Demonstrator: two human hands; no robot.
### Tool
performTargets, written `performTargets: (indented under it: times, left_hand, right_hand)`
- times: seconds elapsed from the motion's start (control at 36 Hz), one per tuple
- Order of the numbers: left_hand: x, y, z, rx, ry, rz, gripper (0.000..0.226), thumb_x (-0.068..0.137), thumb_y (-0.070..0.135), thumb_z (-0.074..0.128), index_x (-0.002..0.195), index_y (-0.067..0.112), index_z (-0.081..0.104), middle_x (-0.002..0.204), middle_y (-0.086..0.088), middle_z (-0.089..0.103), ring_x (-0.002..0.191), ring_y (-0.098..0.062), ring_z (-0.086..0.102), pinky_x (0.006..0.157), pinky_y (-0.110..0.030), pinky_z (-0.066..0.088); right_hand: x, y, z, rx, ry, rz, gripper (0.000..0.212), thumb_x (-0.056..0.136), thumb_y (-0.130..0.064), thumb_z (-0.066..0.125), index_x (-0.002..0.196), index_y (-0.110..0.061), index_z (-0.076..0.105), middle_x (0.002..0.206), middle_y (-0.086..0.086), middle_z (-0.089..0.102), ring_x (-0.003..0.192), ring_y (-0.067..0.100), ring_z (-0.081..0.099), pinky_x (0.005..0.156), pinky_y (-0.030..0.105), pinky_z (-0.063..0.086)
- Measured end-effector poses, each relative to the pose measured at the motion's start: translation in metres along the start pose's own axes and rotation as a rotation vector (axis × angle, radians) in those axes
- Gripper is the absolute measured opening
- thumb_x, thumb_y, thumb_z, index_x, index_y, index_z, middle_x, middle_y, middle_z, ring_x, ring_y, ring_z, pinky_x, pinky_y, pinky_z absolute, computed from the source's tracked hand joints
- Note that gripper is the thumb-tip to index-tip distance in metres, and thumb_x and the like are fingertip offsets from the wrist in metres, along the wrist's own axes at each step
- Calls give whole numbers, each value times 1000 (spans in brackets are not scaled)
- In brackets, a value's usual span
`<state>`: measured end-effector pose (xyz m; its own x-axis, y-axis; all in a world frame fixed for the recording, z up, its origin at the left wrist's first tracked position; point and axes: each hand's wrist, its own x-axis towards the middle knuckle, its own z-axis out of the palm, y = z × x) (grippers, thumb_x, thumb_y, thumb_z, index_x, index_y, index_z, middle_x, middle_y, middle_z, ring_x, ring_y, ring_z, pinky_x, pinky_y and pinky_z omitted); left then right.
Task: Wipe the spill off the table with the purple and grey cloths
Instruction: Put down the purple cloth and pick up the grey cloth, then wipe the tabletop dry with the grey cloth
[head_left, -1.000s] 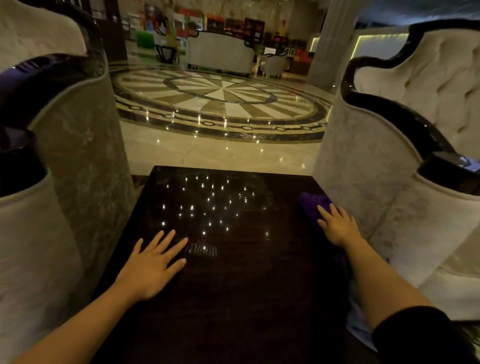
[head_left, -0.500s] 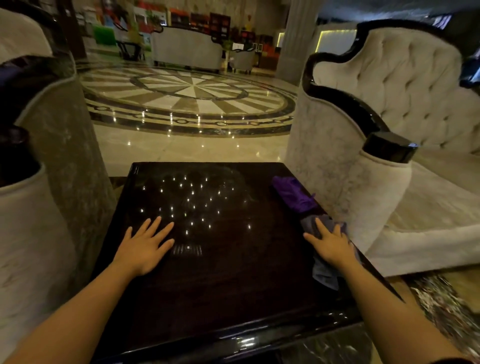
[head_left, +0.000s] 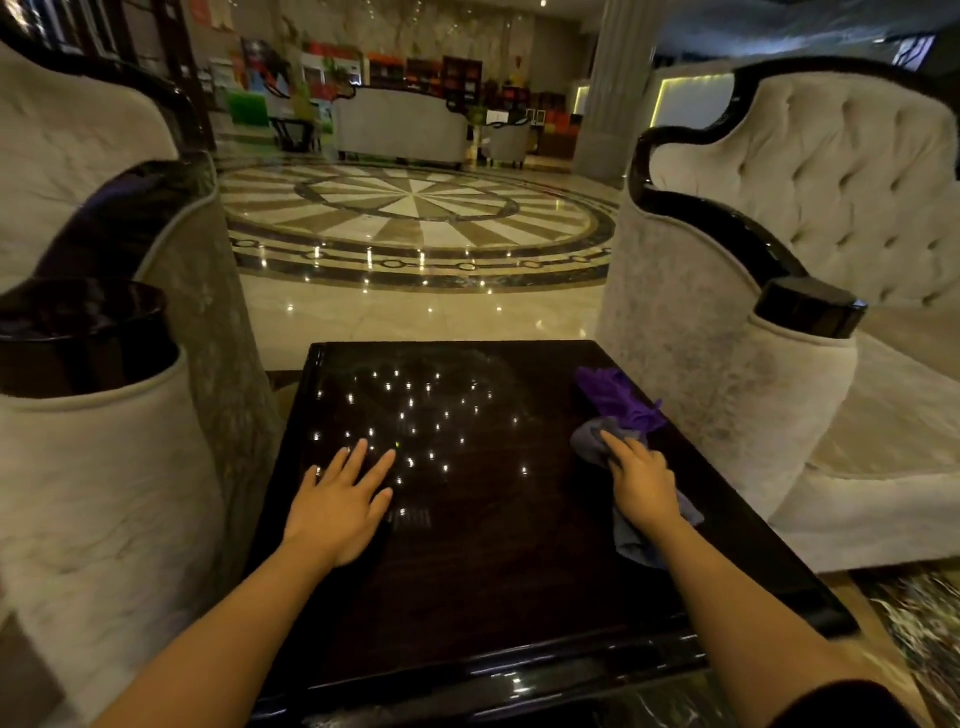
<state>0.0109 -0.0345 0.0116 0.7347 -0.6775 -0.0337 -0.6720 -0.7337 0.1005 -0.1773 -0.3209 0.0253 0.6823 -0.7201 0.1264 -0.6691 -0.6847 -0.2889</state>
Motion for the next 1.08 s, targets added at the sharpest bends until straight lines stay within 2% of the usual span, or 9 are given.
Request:
performTargets:
  times: [0.17, 0.22, 0.33, 0.39, 0.44, 0.58, 0.83, 0.97, 1.08]
  left_hand:
    - [-32, -10, -2, -39, -55, 6, 53, 98, 44, 17, 145, 34, -6, 158, 0, -8, 145, -18, -6, 118, -40, 3]
    - [-44, -11, 2, -54, -66, -3, 54, 98, 44, 16, 145, 31, -7, 158, 1, -9, 145, -17, -8, 118, -39, 2]
    - [-66, -13, 13, -25, -107, -9, 57, 98, 45, 16, 145, 27, -10, 158, 1, -12, 145, -16, -12, 118, -38, -3]
    - [-69, -13, 19, -41, -135, -21, 57, 98, 45, 16, 145, 26, -10, 157, 2, -13, 144, -15, -13, 118, -37, -4]
    - [-69, -13, 21, -52, -149, -24, 57, 98, 45, 16, 146, 25, -8, 158, 2, -11, 144, -15, -13, 117, -37, -5]
    - [-68, -13, 24, -56, -134, -14, 57, 98, 45, 16, 147, 23, -3, 158, 0, -8, 145, -17, -11, 118, -37, -4]
    - [-71, -10, 21, -51, -122, -9, 57, 99, 43, 17, 147, 20, -2, 159, -1, -5, 145, -18, -9, 118, -39, -2]
    - [-72, -9, 20, -36, -118, -9, 56, 99, 41, 17, 147, 20, -2, 159, -2, -4, 145, -18, -8, 118, -39, -1]
    - [-73, -8, 19, -40, -114, -7, 56, 99, 41, 17, 147, 19, 0, 159, -3, -3, 146, -19, -6, 118, -39, 0]
  right_hand:
    - [24, -79, 22, 54, -31, -230, 44, 98, -21, 34, 142, -25, 29, 149, 8, 34, 124, 34, 39, 98, 46, 37]
    - [31, -93, 29, 32, -57, -249, 45, 99, -24, 32, 143, -26, 24, 152, 6, 28, 128, 34, 36, 101, 45, 35]
    - [36, -118, 48, 85, -128, -86, 45, 99, -33, 26, 144, -29, 21, 156, 12, 17, 136, 38, 25, 110, 47, 26]
    - [34, -127, 56, 70, -132, -17, 45, 97, -39, 26, 142, -32, 25, 154, 15, 19, 136, 39, 24, 112, 48, 22]
    - [32, -131, 58, 29, -150, -23, 44, 97, -39, 28, 140, -33, 27, 151, 15, 27, 134, 39, 26, 110, 49, 23]
    - [21, -137, 61, -54, -181, -231, 42, 97, -36, 30, 139, -36, 30, 146, 12, 36, 125, 38, 35, 104, 44, 31]
    - [-43, -143, 58, -27, -274, -593, 40, 97, -30, 37, 135, -40, 37, 149, 7, 34, 129, 31, 33, 106, 44, 29]
    - [-94, -137, 50, 18, -293, -728, 39, 95, -25, 42, 131, -40, 43, 143, 0, 43, 119, 27, 39, 98, 38, 31]
    - [-133, -124, 39, 34, -319, -793, 40, 95, -23, 42, 131, -39, 44, 143, 0, 44, 115, 29, 41, 95, 38, 31]
